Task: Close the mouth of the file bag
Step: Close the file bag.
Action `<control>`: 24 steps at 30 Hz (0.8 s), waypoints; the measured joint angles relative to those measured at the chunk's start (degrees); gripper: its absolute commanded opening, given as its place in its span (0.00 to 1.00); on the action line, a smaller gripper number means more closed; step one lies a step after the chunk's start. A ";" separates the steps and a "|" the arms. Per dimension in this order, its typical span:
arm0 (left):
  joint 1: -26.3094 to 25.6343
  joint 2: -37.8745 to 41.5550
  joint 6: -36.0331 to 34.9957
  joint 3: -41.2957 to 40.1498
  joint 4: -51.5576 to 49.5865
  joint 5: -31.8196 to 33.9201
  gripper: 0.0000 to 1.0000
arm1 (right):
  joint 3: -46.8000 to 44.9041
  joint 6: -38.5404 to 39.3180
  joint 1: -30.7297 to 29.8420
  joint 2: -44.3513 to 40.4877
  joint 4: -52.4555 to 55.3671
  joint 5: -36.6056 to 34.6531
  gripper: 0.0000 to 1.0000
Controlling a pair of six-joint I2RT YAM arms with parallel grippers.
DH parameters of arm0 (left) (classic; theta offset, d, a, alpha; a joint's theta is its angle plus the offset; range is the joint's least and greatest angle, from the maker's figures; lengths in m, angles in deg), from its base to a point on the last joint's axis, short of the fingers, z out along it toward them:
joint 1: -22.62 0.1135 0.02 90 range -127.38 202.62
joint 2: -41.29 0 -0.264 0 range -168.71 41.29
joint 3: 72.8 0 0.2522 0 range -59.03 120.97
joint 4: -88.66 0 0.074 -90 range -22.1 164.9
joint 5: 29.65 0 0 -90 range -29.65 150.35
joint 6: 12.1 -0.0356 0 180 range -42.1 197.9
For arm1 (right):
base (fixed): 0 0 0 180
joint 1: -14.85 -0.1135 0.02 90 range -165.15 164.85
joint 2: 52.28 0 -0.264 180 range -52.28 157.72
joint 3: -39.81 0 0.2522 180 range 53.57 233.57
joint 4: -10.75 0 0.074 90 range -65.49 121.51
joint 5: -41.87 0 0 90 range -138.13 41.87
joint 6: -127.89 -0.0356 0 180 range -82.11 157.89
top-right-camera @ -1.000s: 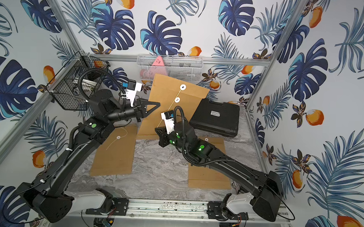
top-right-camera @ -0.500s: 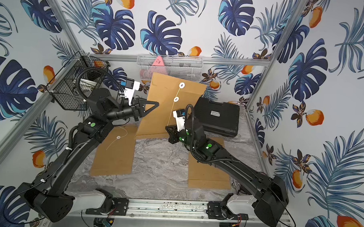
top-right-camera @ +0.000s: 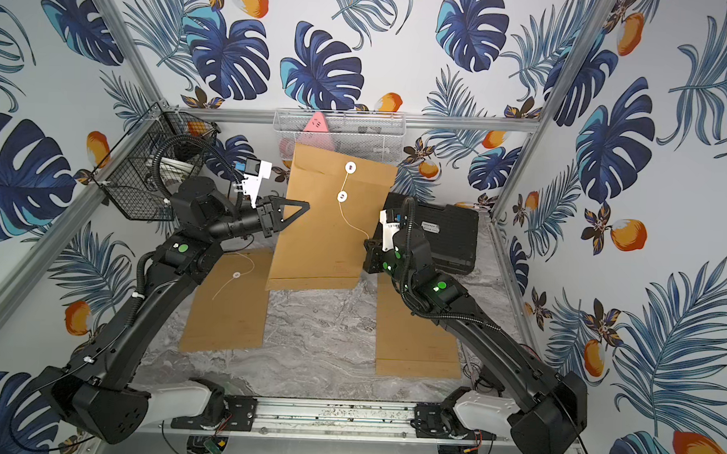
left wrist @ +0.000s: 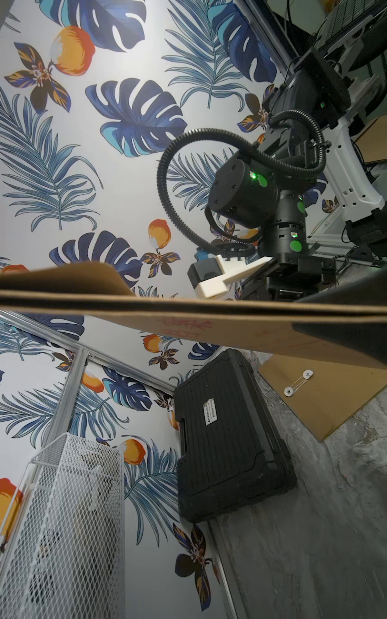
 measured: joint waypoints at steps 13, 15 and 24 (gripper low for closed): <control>0.26 0.70 2.99 -5.40 -0.48 -0.98 0.00 | 7.34 7.19 -0.52 -0.15 5.84 -16.59 0.00; 0.26 1.01 3.98 -6.38 -0.50 -1.29 0.00 | 8.61 8.85 -1.27 0.44 6.01 -18.69 0.00; 0.26 2.27 5.99 -9.29 1.05 -2.80 0.00 | 10.97 16.39 -3.21 3.08 6.43 -28.55 0.00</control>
